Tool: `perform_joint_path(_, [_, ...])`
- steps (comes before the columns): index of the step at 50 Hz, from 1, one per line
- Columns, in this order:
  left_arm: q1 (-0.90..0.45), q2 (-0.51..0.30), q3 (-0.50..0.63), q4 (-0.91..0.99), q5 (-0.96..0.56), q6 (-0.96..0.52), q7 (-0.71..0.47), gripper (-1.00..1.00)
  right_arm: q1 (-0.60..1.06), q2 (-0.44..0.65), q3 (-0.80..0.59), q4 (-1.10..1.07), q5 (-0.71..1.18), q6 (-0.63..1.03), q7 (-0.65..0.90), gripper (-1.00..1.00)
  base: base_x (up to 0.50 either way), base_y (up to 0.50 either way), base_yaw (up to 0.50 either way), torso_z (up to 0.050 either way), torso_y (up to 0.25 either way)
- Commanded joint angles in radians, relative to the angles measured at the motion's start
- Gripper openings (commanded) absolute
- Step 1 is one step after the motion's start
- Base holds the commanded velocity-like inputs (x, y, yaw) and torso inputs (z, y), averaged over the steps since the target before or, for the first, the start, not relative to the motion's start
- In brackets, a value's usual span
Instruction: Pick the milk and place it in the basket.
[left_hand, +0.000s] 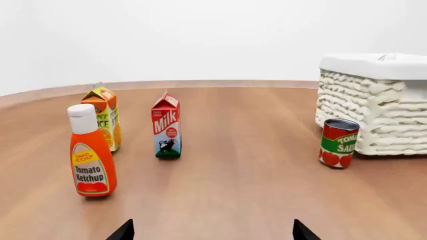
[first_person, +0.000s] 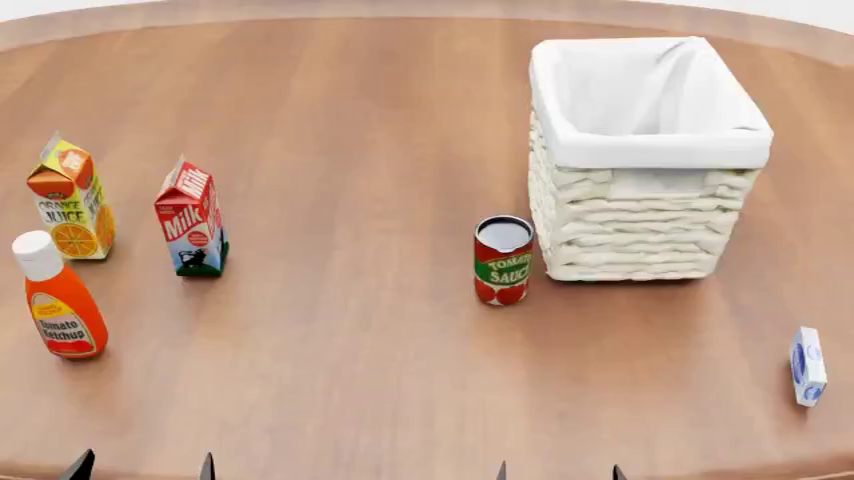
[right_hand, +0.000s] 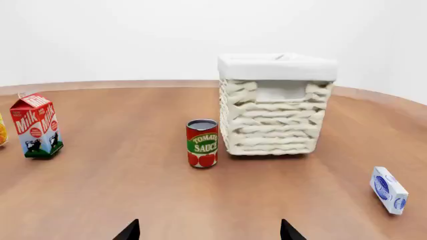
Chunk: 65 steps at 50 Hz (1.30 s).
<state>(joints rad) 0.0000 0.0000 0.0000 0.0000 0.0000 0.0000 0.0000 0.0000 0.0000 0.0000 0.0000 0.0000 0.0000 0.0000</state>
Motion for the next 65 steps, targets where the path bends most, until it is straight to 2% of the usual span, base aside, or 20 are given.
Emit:
perform_joint_path(1, [-0.001, -0.016, 0.018, -0.001, -0.017, -0.001, -0.019, 1.00, -0.001, 0.016, -0.022, -0.002, 0.027, 0.009, 0.006, 1.00, 0.00, 0.00, 0.00, 0.000, 0.000])
perform_joint_path(16, [-0.002, -0.054, 0.062, -0.001, -0.054, 0.001, -0.066, 1.00, 0.000, 0.060, -0.087, 0.006, 0.018, -0.002, 0.057, 1.00, 0.00, 0.00, 0.00, 0.000, 0.000])
perform_joint_path(17, [-0.018, -0.044, 0.044, -0.041, -0.033, -0.038, -0.068, 1.00, 0.039, 0.037, -0.112, 0.173, 0.059, -0.063, 0.093, 1.00, 0.00, 0.00, 0.00, 0.000, 0.000])
perform_joint_path(18, [-0.006, -0.042, 0.048, -0.011, -0.056, -0.010, -0.053, 1.00, 0.009, 0.075, -0.096, 0.023, 0.075, -0.005, 0.083, 1.00, 0.00, 0.00, 0.00, 0.000, 0.000])
perform_joint_path(29, [0.000, -0.072, 0.064, 0.056, -0.076, -0.043, -0.075, 1.00, 0.006, 0.101, -0.093, -0.106, 0.112, 0.084, 0.100, 1.00, 0.00, 0.00, 0.00, 0.000, 0.000])
perform_joint_path(34, [-0.003, -0.107, 0.039, 0.161, -0.100, -0.086, -0.079, 1.00, 0.022, 0.149, -0.058, -0.272, 0.213, 0.203, 0.064, 1.00, 0.00, 0.00, 0.00, 0.000, 0.000])
perform_joint_path(36, [-0.009, -0.134, 0.001, 0.238, -0.139, -0.122, -0.074, 1.00, 0.046, 0.186, 0.007, -0.402, 0.315, 0.302, 0.064, 1.00, 0.00, 0.00, 0.00, 0.000, 0.000])
perform_joint_path(38, [-0.009, -0.148, -0.015, 0.279, -0.168, -0.152, -0.069, 1.00, 0.050, 0.211, 0.019, -0.453, 0.324, 0.323, 0.067, 1.00, 0.00, 0.00, 0.00, 0.000, 0.000])
perform_joint_path(39, [-0.009, -0.170, -0.056, 0.360, -0.215, -0.190, -0.066, 1.00, 0.066, 0.250, 0.081, -0.554, 0.396, 0.409, 0.084, 1.00, 0.00, 0.00, 0.00, 0.000, 0.000])
perform_joint_path(41, [-0.008, -0.193, -0.094, 0.434, -0.250, -0.222, -0.070, 1.00, 0.077, 0.288, 0.142, -0.636, 0.464, 0.470, 0.095, 1.00, 0.00, 0.00, 0.00, 0.000, 0.000])
perform_joint_path(45, [0.004, -0.263, -0.272, 0.670, -0.404, -0.318, -0.107, 1.00, 0.100, 0.413, 0.425, -0.876, 0.744, 0.619, 0.172, 1.00, 0.00, 0.00, 0.00, 0.000, 0.000])
perform_joint_path(49, [0.022, -0.302, -0.388, 0.777, -0.496, -0.347, -0.124, 1.00, 0.078, 0.478, 0.615, -0.957, 0.913, 0.652, 0.233, 1.00, 0.00, 0.00, 0.00, 0.000, 0.000])
perform_joint_path(50, [0.032, -0.321, -0.455, 0.822, -0.566, -0.361, -0.132, 1.00, 0.052, 0.505, 0.710, -0.986, 0.989, 0.644, 0.250, 1.00, 0.00, 0.00, 0.00, 0.000, 0.000])
perform_joint_path(52, [0.044, -0.339, -0.528, 0.861, -0.624, -0.362, -0.141, 1.00, 0.018, 0.533, 0.810, -1.009, 1.074, 0.632, 0.267, 1.00, 0.00, 0.00, 0.00, 0.000, 0.000])
perform_joint_path(56, [0.067, -0.362, -0.621, 0.892, -0.698, -0.360, -0.147, 1.00, -0.057, 0.566, 0.967, -1.035, 1.207, 0.593, 0.287, 1.00, 0.00, 0.00, 0.00, 0.000, 0.000])
perform_joint_path(64, [0.073, -0.370, -0.665, 0.879, -0.724, -0.353, -0.156, 1.00, -0.150, 0.562, 0.983, -1.040, 1.162, 0.514, 0.260, 1.00, 0.00, 0.00, 0.00, 0.000, 0.000])
perform_joint_path(65, [0.074, -0.370, -0.667, 0.879, -0.729, -0.350, -0.154, 1.00, -0.176, 0.555, 0.978, -1.044, 1.169, 0.494, 0.210, 1.00, 0.00, 0.00, 0.00, 0.000, 0.000])
